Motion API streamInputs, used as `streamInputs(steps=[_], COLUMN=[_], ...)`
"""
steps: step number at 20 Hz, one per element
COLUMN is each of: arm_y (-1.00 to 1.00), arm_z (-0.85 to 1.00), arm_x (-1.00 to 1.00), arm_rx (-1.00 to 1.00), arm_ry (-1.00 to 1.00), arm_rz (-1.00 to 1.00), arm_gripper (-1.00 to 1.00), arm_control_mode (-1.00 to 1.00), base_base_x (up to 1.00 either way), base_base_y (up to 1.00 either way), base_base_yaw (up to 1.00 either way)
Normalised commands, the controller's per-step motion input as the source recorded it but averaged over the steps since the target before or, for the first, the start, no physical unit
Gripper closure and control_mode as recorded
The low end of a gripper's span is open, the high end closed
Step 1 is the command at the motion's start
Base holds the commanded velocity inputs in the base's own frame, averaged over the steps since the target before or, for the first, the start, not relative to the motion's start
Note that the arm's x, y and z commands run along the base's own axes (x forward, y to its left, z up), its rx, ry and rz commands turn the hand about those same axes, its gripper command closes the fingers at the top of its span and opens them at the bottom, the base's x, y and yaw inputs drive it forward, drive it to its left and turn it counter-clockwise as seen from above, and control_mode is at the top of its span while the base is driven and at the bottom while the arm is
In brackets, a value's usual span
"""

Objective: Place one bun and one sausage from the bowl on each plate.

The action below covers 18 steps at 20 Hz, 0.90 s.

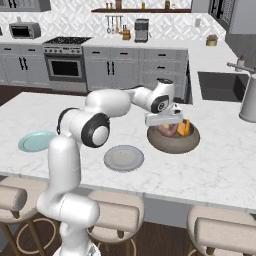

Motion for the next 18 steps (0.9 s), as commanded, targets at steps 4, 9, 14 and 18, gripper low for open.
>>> streamInputs(steps=[4, 9, 14, 18], arm_y=[0.00, 0.02, 0.02, 0.35], arm_z=[-0.25, -0.37, -0.09, 0.14], arm_x=[0.21, -0.04, -0.48, -0.62], arm_rx=[0.00, -0.04, 0.00, 0.00], arm_ry=[0.04, 0.00, 0.00, -0.08], arm_rz=[0.04, 0.02, 0.01, 0.01], arm_gripper=[-1.00, 1.00, 1.00, 1.00], arm_control_mode=[-1.00, -1.00, -1.00, -1.00], base_base_x=[0.00, 0.00, 0.00, 0.00], base_base_y=[0.00, 0.00, 0.00, 0.00], base_base_yaw=[0.00, 0.00, 0.00, 0.00])
